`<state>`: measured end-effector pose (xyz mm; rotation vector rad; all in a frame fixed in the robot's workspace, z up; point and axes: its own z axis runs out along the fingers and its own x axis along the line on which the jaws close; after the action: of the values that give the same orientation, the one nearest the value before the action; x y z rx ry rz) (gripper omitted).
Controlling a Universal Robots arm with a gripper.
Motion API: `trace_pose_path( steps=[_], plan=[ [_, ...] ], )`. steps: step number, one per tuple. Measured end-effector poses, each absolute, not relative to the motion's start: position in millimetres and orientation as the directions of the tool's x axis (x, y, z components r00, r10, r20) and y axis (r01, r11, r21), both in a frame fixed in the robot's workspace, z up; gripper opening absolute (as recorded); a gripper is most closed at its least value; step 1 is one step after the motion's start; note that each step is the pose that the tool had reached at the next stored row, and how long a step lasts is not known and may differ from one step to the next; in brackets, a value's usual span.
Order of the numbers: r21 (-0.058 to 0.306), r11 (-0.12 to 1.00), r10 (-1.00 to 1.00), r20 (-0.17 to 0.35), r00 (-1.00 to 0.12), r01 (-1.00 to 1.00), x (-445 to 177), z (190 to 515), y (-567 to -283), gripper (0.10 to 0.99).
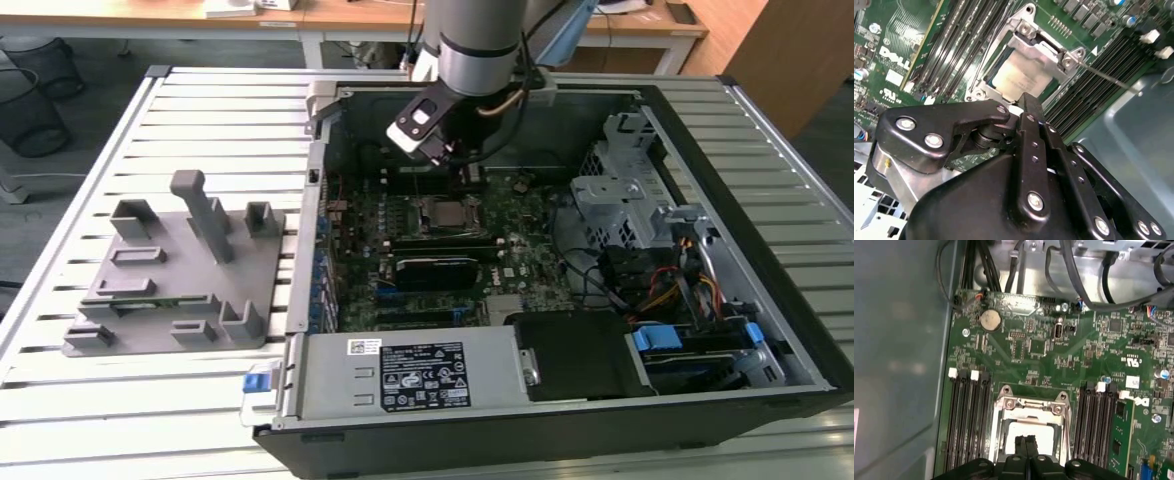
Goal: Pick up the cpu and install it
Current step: 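Close the cpu cover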
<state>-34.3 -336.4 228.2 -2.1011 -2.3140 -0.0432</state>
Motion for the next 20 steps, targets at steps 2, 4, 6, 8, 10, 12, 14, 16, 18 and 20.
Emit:
trace_pose_path(
  steps=[2, 4, 6, 8, 10, 12, 14, 16, 18, 20],
  plan=[
    [0.01, 0.096, 0.995, 0.03, -0.096, 0.995, -36.5, 227.9, -336.5, 0.106],
    [0.01, 0.096, 0.995, 0.03, -0.096, 0.995, -39.8, 227.3, -336.5, 0.106],
    [0.01, 0.096, 0.995, 0.03, -0.096, 0.995, -44.0, 226.5, -336.8, 0.106],
    [0.01, 0.096, 0.995, 0.03, -0.096, 0.995, -48.0, 225.5, -336.9, 0.106],
    [0.01, 0.096, 0.995, 0.03, -0.096, 0.995, -51.6, 224.3, -336.9, 0.106],
    [0.01, 0.096, 0.995, 0.03, -0.096, 0.995, -54.8, 223.1, -336.9, 0.106],
    [0.01, 0.096, 0.995, 0.03, -0.096, 0.995, -58.1, 221.8, -337.0, 0.106],
    [0.01, 0.097, 0.995, 0.03, -0.097, 0.995, -61.5, 220.4, -337.1, 0.106],
    [0.01, 0.101, 0.994, 0.03, -0.101, 0.995, -64.0, 218.8, -337.1, 0.106],
    [0.009, 0.113, 0.993, 0.03, -0.113, 0.994, -64.8, 217.4, -337.3, 0.106]
  ],
)
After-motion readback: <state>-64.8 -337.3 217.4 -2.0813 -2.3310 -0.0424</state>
